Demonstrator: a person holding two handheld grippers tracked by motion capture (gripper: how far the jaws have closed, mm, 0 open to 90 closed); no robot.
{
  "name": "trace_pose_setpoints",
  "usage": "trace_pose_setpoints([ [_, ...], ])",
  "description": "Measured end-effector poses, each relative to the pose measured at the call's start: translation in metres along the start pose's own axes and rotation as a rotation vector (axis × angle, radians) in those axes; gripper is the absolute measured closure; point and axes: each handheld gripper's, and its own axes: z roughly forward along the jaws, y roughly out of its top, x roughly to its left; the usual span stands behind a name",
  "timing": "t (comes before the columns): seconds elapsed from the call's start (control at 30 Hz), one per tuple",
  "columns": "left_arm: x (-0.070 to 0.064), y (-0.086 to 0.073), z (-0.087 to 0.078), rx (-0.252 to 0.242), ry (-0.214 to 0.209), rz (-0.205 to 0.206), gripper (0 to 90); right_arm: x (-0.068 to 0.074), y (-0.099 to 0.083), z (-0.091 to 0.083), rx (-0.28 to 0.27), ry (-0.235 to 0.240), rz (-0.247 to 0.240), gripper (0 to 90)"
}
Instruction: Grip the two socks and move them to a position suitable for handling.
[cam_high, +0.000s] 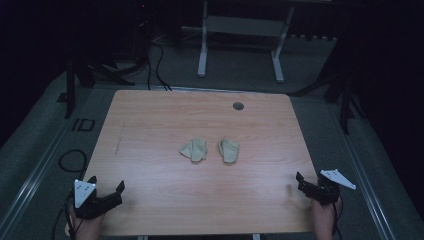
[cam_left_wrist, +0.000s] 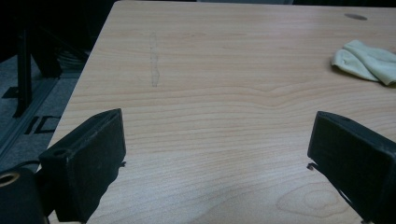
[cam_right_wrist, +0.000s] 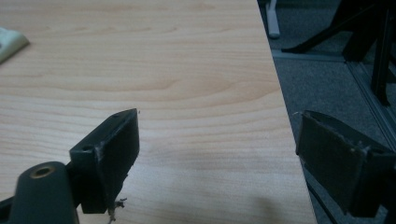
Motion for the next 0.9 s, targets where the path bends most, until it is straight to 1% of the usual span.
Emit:
trace_pose_setpoints([
  [0.1,0.001,0.000,0.000,0.001,-0.001,-0.002,4.4,0.000,0.000,0.001,0.004,-0.004,-0.002,13.3],
  [0.13,0.002,0.000,0.000,0.003,-0.004,-0.010,4.5,0.001,0.000,0.003,0.042,0.009,-0.003,13.3],
  [0.2,0.002,0.000,0.000,0.002,-0.007,-0.008,4.5,0.002,0.002,0.004,0.044,0.006,-0.011,13.3],
  [0.33,-0.001,0.001,0.000,0.005,-0.013,0.003,4.5,0.004,0.004,0.007,0.077,0.033,-0.029,13.3],
  [0.37,-0.001,0.001,0.000,0.005,-0.013,0.003,4.5,0.005,0.005,0.008,0.089,0.036,-0.037,13.3],
  [0.43,-0.002,0.001,0.000,0.007,-0.015,0.004,4.4,0.008,0.007,0.009,0.102,0.049,-0.036,13.3],
  [0.47,-0.003,0.001,0.000,0.010,-0.011,-0.002,4.4,0.009,0.007,0.010,0.113,0.056,-0.040,13.3],
  [0.6,-0.004,0.001,0.000,0.007,-0.014,-0.001,4.5,0.017,0.011,0.015,0.145,0.079,-0.077,13.3],
  [0.63,-0.004,0.001,0.000,0.007,-0.019,0.000,4.5,0.019,0.012,0.017,0.148,0.093,-0.075,13.3],
  [0.67,-0.004,0.001,0.000,0.007,-0.019,0.000,4.5,0.019,0.012,0.017,0.148,0.093,-0.075,13.3],
  [0.7,-0.004,0.001,0.000,0.008,-0.020,0.001,4.5,0.020,0.014,0.018,0.150,0.104,-0.075,13.4],
  [0.8,-0.004,0.000,0.000,0.012,-0.025,0.002,4.5,0.027,0.019,0.021,0.157,0.131,-0.093,13.3],
  [0.9,-0.005,0.000,0.001,0.013,-0.028,0.004,4.4,0.033,0.025,0.023,0.172,0.156,-0.089,13.5],
])
